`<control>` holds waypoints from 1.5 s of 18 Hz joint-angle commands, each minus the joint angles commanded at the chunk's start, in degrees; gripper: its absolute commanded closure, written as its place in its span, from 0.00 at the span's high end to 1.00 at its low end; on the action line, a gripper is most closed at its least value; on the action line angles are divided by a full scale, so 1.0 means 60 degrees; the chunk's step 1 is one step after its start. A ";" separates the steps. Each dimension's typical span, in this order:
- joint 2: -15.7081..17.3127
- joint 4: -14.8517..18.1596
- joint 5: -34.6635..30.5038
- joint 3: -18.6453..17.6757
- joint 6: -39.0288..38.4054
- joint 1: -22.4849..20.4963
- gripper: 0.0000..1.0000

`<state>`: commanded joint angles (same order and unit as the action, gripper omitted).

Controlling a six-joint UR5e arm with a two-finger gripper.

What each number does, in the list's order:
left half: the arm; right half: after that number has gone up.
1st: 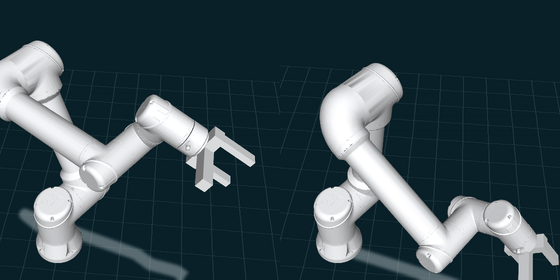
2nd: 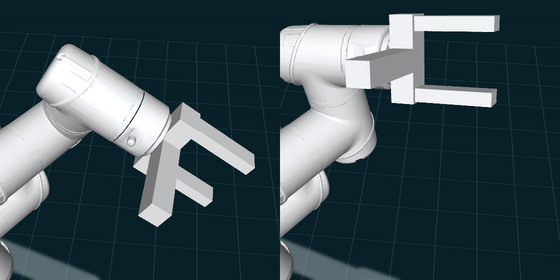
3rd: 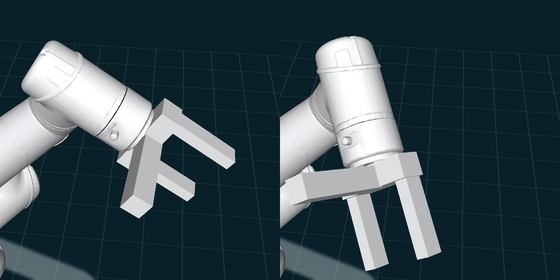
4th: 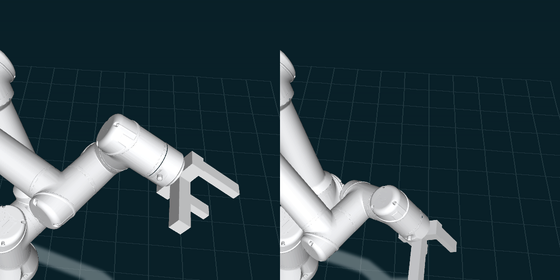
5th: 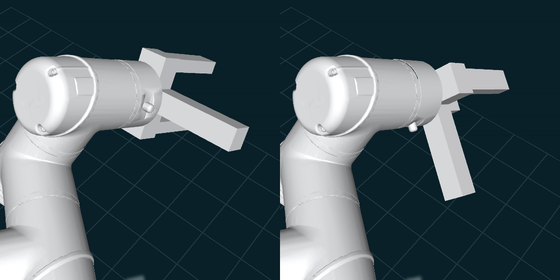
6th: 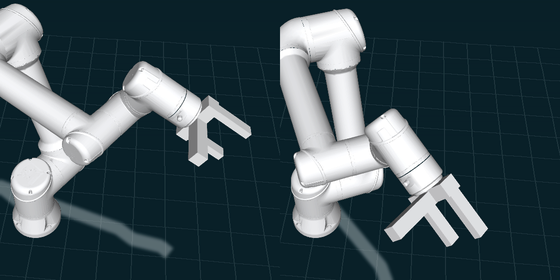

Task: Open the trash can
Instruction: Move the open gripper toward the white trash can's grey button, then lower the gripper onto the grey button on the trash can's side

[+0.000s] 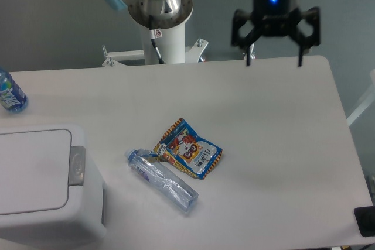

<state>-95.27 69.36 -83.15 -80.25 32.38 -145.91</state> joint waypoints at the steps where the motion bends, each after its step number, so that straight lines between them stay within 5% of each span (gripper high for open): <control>1: -0.0116 -0.0118 0.0058 0.0015 -0.0484 0.0307 1.00; 5: -0.0483 -0.0280 0.0438 0.0073 -0.2009 0.1187 1.00; 10: -0.0922 -0.1173 0.1976 0.0088 -0.4031 0.1672 1.00; 17: -0.1611 -0.2037 0.2139 0.0088 -0.4926 0.2638 1.00; 27: -0.1773 -0.2082 0.2212 0.0059 -0.5323 0.2947 1.00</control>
<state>-105.91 56.87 -69.87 -79.89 0.44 -128.23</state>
